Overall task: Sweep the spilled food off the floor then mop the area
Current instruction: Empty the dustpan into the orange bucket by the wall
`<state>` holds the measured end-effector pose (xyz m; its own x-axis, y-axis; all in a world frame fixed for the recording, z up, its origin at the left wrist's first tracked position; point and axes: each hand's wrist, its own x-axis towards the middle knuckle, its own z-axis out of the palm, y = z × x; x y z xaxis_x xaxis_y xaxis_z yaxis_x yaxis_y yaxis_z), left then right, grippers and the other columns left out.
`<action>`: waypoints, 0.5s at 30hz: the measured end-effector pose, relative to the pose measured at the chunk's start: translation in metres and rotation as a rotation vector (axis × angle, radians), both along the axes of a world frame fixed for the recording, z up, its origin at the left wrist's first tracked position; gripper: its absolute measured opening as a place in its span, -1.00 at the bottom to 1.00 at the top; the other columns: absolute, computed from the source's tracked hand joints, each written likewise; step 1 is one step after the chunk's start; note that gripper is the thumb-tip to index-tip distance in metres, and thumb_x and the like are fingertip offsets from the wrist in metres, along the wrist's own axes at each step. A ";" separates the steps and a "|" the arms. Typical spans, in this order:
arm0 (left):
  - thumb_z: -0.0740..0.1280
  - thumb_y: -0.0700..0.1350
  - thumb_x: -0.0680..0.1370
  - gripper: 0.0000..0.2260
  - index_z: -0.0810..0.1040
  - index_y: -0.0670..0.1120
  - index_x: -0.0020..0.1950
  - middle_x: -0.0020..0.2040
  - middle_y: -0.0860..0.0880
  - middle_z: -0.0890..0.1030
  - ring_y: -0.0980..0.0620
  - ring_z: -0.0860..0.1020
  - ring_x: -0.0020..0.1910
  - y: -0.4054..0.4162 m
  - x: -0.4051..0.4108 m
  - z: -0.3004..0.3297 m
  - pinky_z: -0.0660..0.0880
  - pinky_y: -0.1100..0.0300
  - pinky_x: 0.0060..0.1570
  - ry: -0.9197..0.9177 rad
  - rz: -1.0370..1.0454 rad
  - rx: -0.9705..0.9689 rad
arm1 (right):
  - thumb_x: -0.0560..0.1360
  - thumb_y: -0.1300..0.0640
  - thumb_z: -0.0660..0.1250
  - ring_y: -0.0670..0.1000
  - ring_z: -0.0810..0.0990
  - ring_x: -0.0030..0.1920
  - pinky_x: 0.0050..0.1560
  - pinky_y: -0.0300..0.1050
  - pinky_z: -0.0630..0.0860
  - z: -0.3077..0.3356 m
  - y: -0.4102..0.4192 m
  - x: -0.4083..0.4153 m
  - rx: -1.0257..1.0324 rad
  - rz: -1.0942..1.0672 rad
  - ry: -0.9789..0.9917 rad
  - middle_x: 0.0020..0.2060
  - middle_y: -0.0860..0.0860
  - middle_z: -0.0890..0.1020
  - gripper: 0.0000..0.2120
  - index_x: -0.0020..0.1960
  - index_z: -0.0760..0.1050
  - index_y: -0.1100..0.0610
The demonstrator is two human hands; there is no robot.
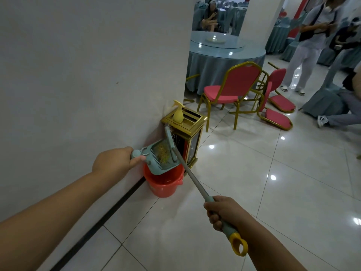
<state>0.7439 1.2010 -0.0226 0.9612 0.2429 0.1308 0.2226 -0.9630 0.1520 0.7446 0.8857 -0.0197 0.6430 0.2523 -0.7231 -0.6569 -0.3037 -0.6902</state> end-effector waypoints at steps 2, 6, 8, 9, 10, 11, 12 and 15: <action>0.03 0.39 0.47 -0.55 0.25 0.04 -0.34 -0.45 0.08 0.37 0.07 0.35 -0.46 -0.010 0.006 -0.002 0.16 0.19 -0.50 0.031 -0.017 0.054 | 0.55 0.29 0.25 -0.10 0.36 -0.58 -0.57 -0.29 0.38 0.001 -0.011 0.002 -0.004 0.018 -0.004 -0.44 0.08 0.44 -0.94 -0.01 0.46 0.28; 0.04 0.36 0.50 -0.60 0.25 0.06 -0.30 -0.42 0.10 0.35 0.05 0.35 -0.41 -0.031 0.013 -0.009 0.12 0.18 -0.51 0.097 -0.060 0.130 | 0.56 0.27 0.25 -0.10 0.38 -0.57 -0.55 -0.29 0.40 0.003 -0.029 0.006 -0.024 0.061 -0.025 -0.41 0.09 0.45 -0.91 0.02 0.47 0.27; 0.05 0.34 0.52 -0.61 0.24 0.06 -0.28 -0.36 0.08 0.41 0.02 0.40 -0.36 -0.038 0.015 -0.013 0.11 0.19 -0.50 0.126 -0.082 0.147 | 0.55 0.27 0.25 -0.10 0.39 -0.57 -0.54 -0.29 0.41 0.004 -0.037 0.009 -0.021 0.068 -0.031 -0.41 0.09 0.45 -0.91 0.03 0.47 0.28; 0.05 0.34 0.52 -0.62 0.24 0.06 -0.27 -0.31 0.06 0.48 0.00 0.45 -0.32 -0.042 0.016 -0.015 0.11 0.19 -0.50 0.141 -0.091 0.156 | 0.55 0.27 0.25 -0.11 0.39 -0.57 -0.54 -0.29 0.41 0.004 -0.040 0.010 -0.026 0.072 -0.034 -0.41 0.09 0.45 -0.91 0.02 0.47 0.28; 0.06 0.33 0.53 -0.63 0.25 0.06 -0.25 -0.25 0.03 0.54 -0.02 0.52 -0.26 -0.044 0.017 -0.018 0.12 0.18 -0.49 0.154 -0.099 0.169 | 0.55 0.27 0.25 -0.11 0.39 -0.57 -0.54 -0.29 0.41 0.004 -0.043 0.012 -0.031 0.076 -0.036 -0.41 0.09 0.46 -0.91 0.02 0.48 0.28; 0.06 0.32 0.53 -0.63 0.25 0.05 -0.23 -0.19 0.02 0.59 -0.02 0.56 -0.21 -0.047 0.017 -0.020 0.13 0.17 -0.49 0.164 -0.105 0.182 | 0.55 0.27 0.25 -0.11 0.39 -0.57 -0.54 -0.29 0.41 0.003 -0.046 0.014 -0.033 0.079 -0.038 -0.41 0.09 0.46 -0.91 0.02 0.48 0.28; 0.07 0.32 0.53 -0.64 0.26 0.05 -0.22 -0.15 0.01 0.61 -0.02 0.58 -0.18 -0.050 0.018 -0.023 0.13 0.16 -0.48 0.170 -0.108 0.191 | 0.55 0.27 0.25 -0.11 0.39 -0.58 -0.54 -0.29 0.41 0.003 -0.048 0.016 -0.035 0.082 -0.039 -0.41 0.09 0.46 -0.90 0.03 0.48 0.27; 0.08 0.33 0.52 -0.63 0.27 0.04 -0.21 -0.13 0.02 0.62 -0.01 0.59 -0.17 -0.057 0.022 -0.029 0.18 0.14 -0.44 0.181 -0.123 0.218 | 0.54 0.27 0.25 -0.10 0.39 -0.58 -0.54 -0.29 0.41 0.001 -0.052 0.021 -0.044 0.095 -0.043 -0.42 0.08 0.46 -0.89 0.05 0.48 0.27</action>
<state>0.7660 1.1443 -0.0518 0.9941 0.1078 -0.0094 0.1065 -0.9900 -0.0927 0.7655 0.8340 -0.0184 0.6487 0.2825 -0.7067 -0.5934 -0.3937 -0.7020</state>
